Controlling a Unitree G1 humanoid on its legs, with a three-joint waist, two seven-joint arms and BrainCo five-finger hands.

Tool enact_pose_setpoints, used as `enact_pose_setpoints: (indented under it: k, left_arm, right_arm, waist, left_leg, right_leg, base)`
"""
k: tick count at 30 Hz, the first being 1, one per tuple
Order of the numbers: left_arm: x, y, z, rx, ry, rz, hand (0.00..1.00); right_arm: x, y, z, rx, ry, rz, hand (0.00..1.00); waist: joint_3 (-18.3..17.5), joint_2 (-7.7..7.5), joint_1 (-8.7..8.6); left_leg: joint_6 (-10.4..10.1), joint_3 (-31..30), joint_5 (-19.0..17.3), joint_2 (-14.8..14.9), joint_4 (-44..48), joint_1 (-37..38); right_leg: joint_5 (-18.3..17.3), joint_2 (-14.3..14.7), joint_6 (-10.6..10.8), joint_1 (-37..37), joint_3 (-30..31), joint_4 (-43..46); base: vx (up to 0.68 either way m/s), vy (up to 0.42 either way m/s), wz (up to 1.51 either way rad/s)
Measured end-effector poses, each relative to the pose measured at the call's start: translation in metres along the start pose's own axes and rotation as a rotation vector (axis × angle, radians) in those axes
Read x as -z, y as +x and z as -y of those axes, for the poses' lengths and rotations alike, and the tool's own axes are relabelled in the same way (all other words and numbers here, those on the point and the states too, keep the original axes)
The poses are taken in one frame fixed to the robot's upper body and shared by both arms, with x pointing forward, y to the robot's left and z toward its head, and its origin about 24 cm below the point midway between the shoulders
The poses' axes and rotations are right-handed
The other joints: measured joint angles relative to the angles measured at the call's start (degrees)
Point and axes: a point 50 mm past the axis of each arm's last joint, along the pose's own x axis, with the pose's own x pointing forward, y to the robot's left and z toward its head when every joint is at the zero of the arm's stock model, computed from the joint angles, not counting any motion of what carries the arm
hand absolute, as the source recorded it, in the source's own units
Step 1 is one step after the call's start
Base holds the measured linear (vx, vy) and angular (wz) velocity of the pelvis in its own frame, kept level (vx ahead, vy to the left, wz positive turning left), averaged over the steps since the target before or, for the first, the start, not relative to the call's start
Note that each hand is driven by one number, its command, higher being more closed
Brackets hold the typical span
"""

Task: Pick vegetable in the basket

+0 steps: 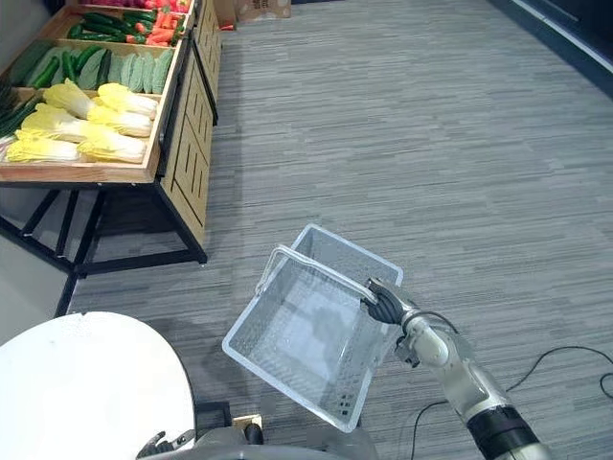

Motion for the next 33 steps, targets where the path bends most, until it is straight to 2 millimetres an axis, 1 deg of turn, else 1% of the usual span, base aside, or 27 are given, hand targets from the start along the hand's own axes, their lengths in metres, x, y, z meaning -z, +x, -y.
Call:
enact_pose_setpoints:
  k: [2, 4, 6, 7, 8, 9, 10, 12, 14, 15, 16, 17, 18, 19, 20, 21, 22, 23, 24, 25, 26, 27, 28, 29, 30, 32, 33]
  left_arm:
    - [-0.001, 0.000, 0.004, 0.014, 0.015, 0.002, 0.00]
    - [-0.002, 0.000, 0.005, 0.020, 0.026, 0.003, 0.00]
    - [-0.001, 0.000, 0.004, 0.022, 0.045, -0.001, 0.00]
    - [0.000, 0.000, 0.003, 0.020, 0.052, -0.004, 0.00]
    - [0.002, 0.000, 0.000, 0.013, 0.067, -0.010, 0.00]
    - [0.002, 0.000, -0.002, 0.009, 0.072, -0.014, 0.00]
    - [0.002, 0.000, -0.005, 0.001, 0.085, -0.010, 0.00]
    - [-0.001, 0.001, -0.009, -0.011, 0.091, -0.003, 0.00]
    - [-0.008, 0.003, -0.008, -0.009, 0.093, 0.014, 0.00]
    - [-0.015, 0.004, -0.006, -0.008, 0.093, 0.033, 0.00]
    - [-0.019, 0.005, -0.007, -0.010, 0.094, 0.041, 0.00]
    - [-0.021, 0.005, -0.008, -0.013, 0.090, 0.049, 0.00]
    - [-0.022, 0.005, -0.010, -0.019, 0.086, 0.053, 0.00]
    - [-0.022, 0.005, -0.009, -0.020, 0.076, 0.055, 0.00]
    - [-0.020, 0.005, -0.003, -0.004, 0.068, 0.050, 0.00]
    - [-0.021, 0.005, 0.002, 0.006, 0.059, 0.054, 0.00]
    - [-0.020, 0.005, 0.005, 0.010, 0.053, 0.052, 0.00]
    - [-0.018, 0.004, 0.008, 0.019, 0.046, 0.042, 0.00]
    - [-0.014, 0.003, 0.012, 0.028, 0.040, 0.033, 0.00]
    - [-0.012, 0.002, 0.012, 0.028, 0.035, 0.032, 0.00]
    - [-0.012, 0.002, 0.012, 0.027, 0.033, 0.035, 0.00]
    - [-0.016, 0.002, 0.012, 0.030, 0.034, 0.054, 0.00]
    - [-0.020, 0.003, 0.011, 0.028, 0.037, 0.070, 0.00]
    - [-0.022, 0.003, 0.010, 0.025, 0.036, 0.078, 0.00]
    - [-0.026, 0.003, 0.012, 0.029, 0.034, 0.095, 0.00]
    - [-0.026, 0.002, 0.013, 0.031, 0.032, 0.097, 0.00]
    - [-0.025, 0.002, 0.012, 0.030, 0.032, 0.093, 0.00]
  right_arm:
    - [0.002, -0.001, -0.002, -0.005, 0.002, -0.010, 1.00]
    - [0.005, -0.003, -0.002, -0.003, 0.005, -0.021, 1.00]
    - [0.010, -0.003, 0.002, 0.029, 0.021, -0.049, 1.00]
    - [0.012, -0.003, 0.003, 0.042, 0.028, -0.057, 1.00]
    - [0.013, -0.003, 0.005, 0.065, 0.045, -0.066, 1.00]
    - [0.013, -0.003, 0.005, 0.074, 0.048, -0.067, 1.00]
    - [0.014, -0.003, 0.005, 0.084, 0.046, -0.069, 1.00]
    - [0.015, -0.002, 0.008, 0.105, 0.037, -0.075, 1.00]
    - [0.022, -0.002, 0.013, 0.120, 0.030, -0.101, 1.00]
    - [0.028, -0.004, 0.016, 0.135, 0.025, -0.130, 1.00]
    - [0.029, -0.004, 0.017, 0.140, 0.022, -0.140, 1.00]
    - [0.031, -0.005, 0.016, 0.143, 0.026, -0.154, 1.00]
    - [0.032, -0.005, 0.016, 0.143, 0.028, -0.161, 1.00]
    - [0.035, -0.007, 0.017, 0.148, 0.030, -0.179, 1.00]
    - [0.041, -0.007, 0.018, 0.150, 0.036, -0.212, 1.00]
    - [0.043, -0.006, 0.019, 0.147, 0.037, -0.222, 1.00]
    - [0.042, -0.005, 0.020, 0.148, 0.035, -0.218, 1.00]
    - [0.042, -0.005, 0.021, 0.149, 0.032, -0.218, 1.00]
    - [0.044, -0.008, 0.019, 0.142, 0.029, -0.228, 1.00]
    - [0.046, -0.011, 0.018, 0.140, 0.031, -0.237, 1.00]
    - [0.047, -0.012, 0.018, 0.143, 0.034, -0.242, 1.00]
    - [0.051, -0.016, 0.018, 0.157, 0.039, -0.257, 1.00]
    - [0.052, -0.017, 0.021, 0.181, 0.041, -0.262, 1.00]
    - [0.052, -0.018, 0.023, 0.196, 0.040, -0.262, 1.00]
    - [0.053, -0.019, 0.029, 0.231, 0.041, -0.268, 1.00]
    - [0.052, -0.017, 0.032, 0.246, 0.043, -0.269, 1.00]
    - [0.051, -0.016, 0.033, 0.248, 0.043, -0.265, 1.00]
  waist:
    - [0.0, 0.00, 0.15]
    - [0.1, -0.11, -0.05]
    - [1.0, -0.13, -0.50]
    - [1.3, -0.37, -0.82]
    - [1.9, -0.89, -1.40]
    - [2.2, -0.65, -1.85]
    - [2.0, -1.45, -2.57]
    - [2.2, -1.56, -2.85]
    - [2.8, -1.02, -2.83]
    - [3.1, -0.53, -2.86]
    - [3.1, -0.58, -2.91]
    - [3.1, -1.03, -3.18]
    - [3.0, -1.14, -3.40]
    - [2.3, 0.11, -3.92]
    - [0.8, 2.73, -3.44]
    - [0.8, 3.08, -2.48]
    - [0.8, 3.06, -2.47]
    - [0.9, 2.93, -2.75]
    - [1.0, 2.76, -2.96]
    - [1.6, 1.79, -2.20]
    - [1.6, 1.78, -1.80]
    - [1.8, 1.56, -0.91]
    - [2.1, 0.95, -0.55]
    - [2.3, 0.67, -0.21]
    - [2.4, 0.69, 0.38]
    - [2.6, 0.60, 1.33]
    - [2.7, 0.37, 1.96]
  left_leg:
    - [0.1, 0.9, 0.1, 0.2, -0.4, 0.3]
    - [0.3, 1.2, 0.1, 0.3, -0.4, 0.5]
    - [1.8, 1.3, -0.6, 0.1, -2.0, 4.1]
    - [2.4, 1.0, -1.4, 0.0, -2.5, 5.3]
    - [3.5, 0.8, -2.3, -0.5, -2.8, 7.1]
    - [3.9, 0.7, -2.3, -0.6, -3.0, 7.7]
    - [4.2, 0.7, -2.2, -1.0, -3.7, 8.3]
    - [4.1, 0.7, -2.2, -0.6, -4.2, 8.0]
    - [3.4, 0.4, -2.6, 0.7, -4.3, 7.4]
    - [1.8, -0.5, -3.5, 1.7, -4.2, 7.4]
    - [1.1, -1.1, -3.9, 1.9, -4.2, 7.4]
    - [-0.5, -2.4, -5.3, 2.5, -3.7, 7.9]
    - [-1.3, -3.0, -6.3, 3.1, -3.2, 8.2]
    - [-2.1, -3.8, -7.4, 5.3, -2.1, 8.4]
    - [-2.7, -5.3, -6.5, 8.4, 0.8, 7.4]
    - [-2.8, -6.7, -3.6, 10.0, 6.4, 5.3]
    - [-3.0, -7.4, -1.7, 10.4, 10.2, 3.6]
    - [-2.1, -7.8, 2.0, 11.1, 16.6, 1.0]
    - [-0.2, -8.7, 9.1, 11.9, 25.7, -2.3]
    - [0.6, -8.8, 14.5, 13.1, 34.8, -5.4]
    - [1.0, -8.4, 14.1, 13.3, 39.4, -6.7]
    - [2.3, -6.9, 12.2, 12.9, 46.7, -9.7]
    - [3.0, -5.9, 10.1, 11.3, 50.3, -12.4]
    - [2.9, -5.4, 9.2, 10.3, 51.0, -14.0]
    - [2.6, -5.2, 7.8, 8.6, 50.5, -17.2]
    - [2.5, -3.8, 5.5, 5.8, 45.4, -21.4]
    - [2.2, -2.2, 4.8, 4.5, 40.2, -22.6]
  right_leg:
    - [-0.2, 0.5, 0.0, -1.9, 0.4, 2.6]
    - [-2.1, 1.1, -0.6, -6.3, 0.7, 10.7]
    - [-3.7, 1.7, -2.4, -11.2, 0.2, 25.1]
    - [-3.8, 1.5, -2.6, -12.0, -0.5, 28.3]
    - [-4.0, 0.1, -2.9, -13.0, -1.5, 32.7]
    - [-4.2, -0.6, -3.1, -13.5, -2.4, 34.0]
    - [-5.8, -2.0, -4.7, -14.0, -5.2, 34.5]
    - [-6.2, -2.7, -5.3, -15.0, -8.1, 27.7]
    - [-4.8, -2.7, -3.9, -15.6, -8.8, 18.3]
    - [-3.7, -3.1, -2.1, -15.4, -9.0, 10.5]
    - [-3.6, -3.5, -2.0, -15.2, -9.1, 8.9]
    - [-3.6, -4.5, -2.1, -15.1, -9.9, 9.1]
    - [-3.9, -4.4, -2.3, -14.5, -10.5, 10.0]
    - [-1.3, -3.0, -2.5, -15.0, -11.6, 12.6]
    - [-1.7, -0.9, -2.8, -15.7, -13.8, 15.9]
    - [-3.6, 0.4, -4.3, -15.7, -14.6, 18.7]
    - [-4.6, 0.7, -4.9, -15.3, -15.1, 19.5]
    - [-6.5, 0.9, -5.6, -13.6, -16.5, 20.1]
    - [-8.8, 1.4, -6.6, -10.0, -17.8, 19.8]
    - [-10.2, 2.0, -7.6, -5.7, -18.1, 18.9]
    - [-10.7, 2.4, -8.2, -3.6, -18.2, 18.2]
    - [-11.1, 2.7, -8.8, 0.0, -18.2, 16.8]
    - [-12.4, 2.5, -9.3, 3.7, -18.2, 14.8]
    - [-13.4, 2.4, -9.1, 5.3, -18.1, 13.7]
    - [-14.8, 2.6, -8.1, 7.2, -18.2, 12.3]
    - [-16.0, 2.8, -8.4, 9.5, -17.8, 10.9]
    - [-16.7, 2.5, -8.5, 10.5, -17.4, 10.2]
  base:
    - [0.04, 0.009, -0.36]
    - [-0.01, 0.016, -0.34]
    - [-0.06, 0.019, -0.25]
    - [-0.09, 0.000, -0.11]
    - [-0.06, -0.001, 0.03]
    - [-0.05, 0.009, 0.05]
    - [0.00, 0.000, 0.00]
    - [0.09, -0.001, -0.04]
    - [0.22, -0.073, 0.05]
    - [0.27, -0.124, 0.26]
    - [0.37, -0.221, 0.51]
    - [0.30, -0.223, 0.53]
    - [0.32, -0.261, 0.56]
    - [0.39, -0.270, 0.50]
    - [0.50, -0.325, 0.25]
    - [0.51, -0.325, 0.13]
    - [0.52, -0.359, 0.05]
    - [0.55, -0.377, 0.35]
    - [0.64, -0.416, 0.35]
    - [0.62, -0.362, 0.22]
    - [0.48, -0.266, -0.01]
    - [0.53, -0.262, 0.00]
    - [0.41, -0.186, 0.01]
    - [0.45, -0.174, -0.01]
    - [0.31, -0.070, -0.08]
    - [0.30, -0.012, -0.12]
    - [0.33, 0.061, -0.26]
